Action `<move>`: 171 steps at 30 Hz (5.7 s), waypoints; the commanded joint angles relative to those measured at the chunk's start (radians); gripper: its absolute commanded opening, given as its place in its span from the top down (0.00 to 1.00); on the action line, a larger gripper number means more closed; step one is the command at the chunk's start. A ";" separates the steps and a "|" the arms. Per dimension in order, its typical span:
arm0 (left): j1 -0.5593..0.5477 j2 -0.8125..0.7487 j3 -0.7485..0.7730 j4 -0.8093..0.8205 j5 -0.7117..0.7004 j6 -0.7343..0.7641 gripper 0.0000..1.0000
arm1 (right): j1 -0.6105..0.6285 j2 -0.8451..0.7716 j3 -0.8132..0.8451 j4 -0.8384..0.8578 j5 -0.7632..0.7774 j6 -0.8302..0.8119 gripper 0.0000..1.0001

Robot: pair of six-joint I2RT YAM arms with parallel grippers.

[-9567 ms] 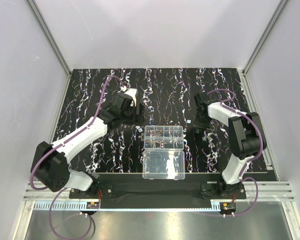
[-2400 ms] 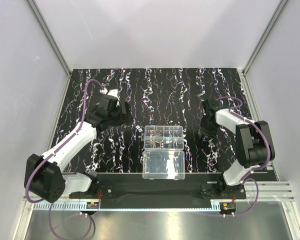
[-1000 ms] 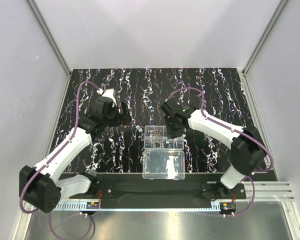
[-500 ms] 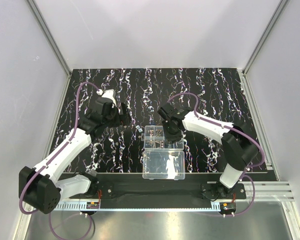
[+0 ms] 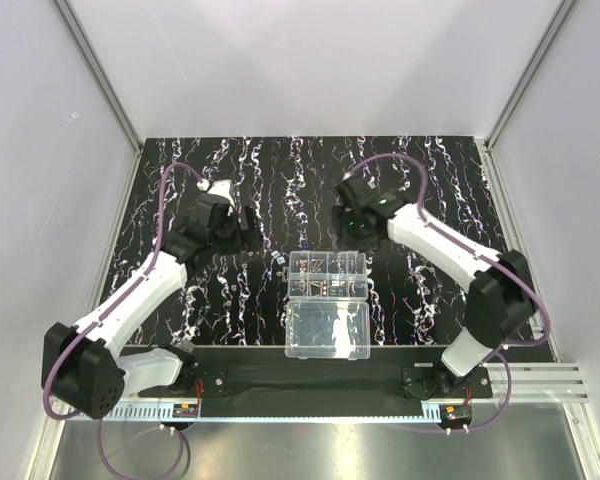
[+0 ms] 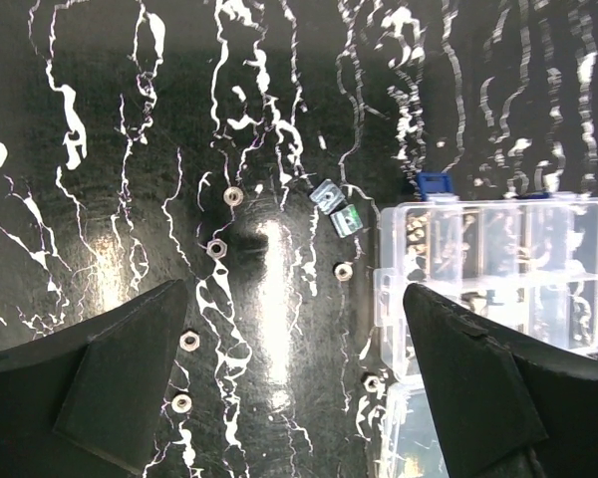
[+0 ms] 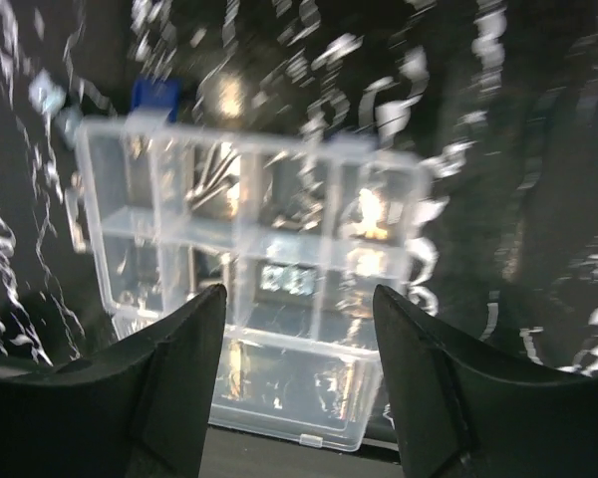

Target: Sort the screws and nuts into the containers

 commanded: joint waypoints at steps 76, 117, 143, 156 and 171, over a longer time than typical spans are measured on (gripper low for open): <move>-0.232 0.688 0.326 -0.106 -0.498 -0.618 0.76 | -0.491 -0.087 -0.118 0.067 -0.065 -0.143 0.00; -0.715 0.607 0.347 0.095 -0.403 -0.293 0.64 | -0.509 -0.342 -0.335 0.101 -0.028 -0.067 0.00; -0.128 0.245 0.071 0.271 0.048 0.108 0.27 | -0.509 -0.235 -0.266 0.096 -0.042 -0.080 0.00; -0.090 0.455 0.100 0.244 0.123 0.463 0.30 | -0.509 -0.133 -0.177 0.063 -0.041 -0.129 0.00; -0.091 0.593 0.146 0.242 0.233 0.510 0.29 | -0.509 -0.112 -0.177 0.059 -0.028 -0.129 0.00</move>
